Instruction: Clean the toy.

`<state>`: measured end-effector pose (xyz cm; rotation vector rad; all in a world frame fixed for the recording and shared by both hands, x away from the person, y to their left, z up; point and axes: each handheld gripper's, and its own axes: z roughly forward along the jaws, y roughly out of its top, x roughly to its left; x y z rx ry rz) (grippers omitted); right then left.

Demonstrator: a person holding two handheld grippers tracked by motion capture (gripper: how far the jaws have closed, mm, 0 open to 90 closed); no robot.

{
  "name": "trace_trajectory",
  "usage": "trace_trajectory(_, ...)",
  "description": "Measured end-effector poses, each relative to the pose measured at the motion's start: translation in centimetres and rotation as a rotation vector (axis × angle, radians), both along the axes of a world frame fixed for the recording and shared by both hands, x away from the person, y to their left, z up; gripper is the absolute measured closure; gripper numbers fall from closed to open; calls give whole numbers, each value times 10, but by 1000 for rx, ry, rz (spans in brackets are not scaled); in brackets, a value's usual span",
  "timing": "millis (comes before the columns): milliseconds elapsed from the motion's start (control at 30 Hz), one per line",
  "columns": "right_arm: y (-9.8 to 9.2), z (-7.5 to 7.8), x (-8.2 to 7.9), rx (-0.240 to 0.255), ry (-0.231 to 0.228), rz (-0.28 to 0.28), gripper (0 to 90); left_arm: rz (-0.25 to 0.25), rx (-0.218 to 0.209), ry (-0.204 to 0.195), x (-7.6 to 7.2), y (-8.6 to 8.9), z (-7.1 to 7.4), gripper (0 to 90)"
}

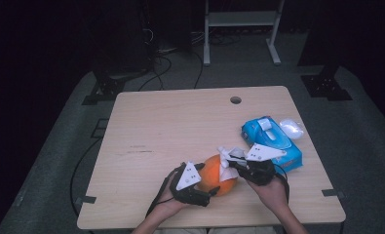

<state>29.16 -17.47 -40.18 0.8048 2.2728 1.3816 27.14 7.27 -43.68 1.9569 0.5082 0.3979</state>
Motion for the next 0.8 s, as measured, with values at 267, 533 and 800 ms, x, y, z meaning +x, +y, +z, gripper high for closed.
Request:
trace_trajectory(267, 31, 5, -19, -15, -35, 109, 825, -35, 51, -44, -1, 4, -3, 239)
trace_trajectory(533, -1, -6, 3, 61, 18, -7, 825, -49, 73, -78, -1, 8, -6, 330)
trace_trajectory(800, -16, -20, 16, 45, 78, -70, 824, -51, 72, -63, -1, 15, -8, 341)
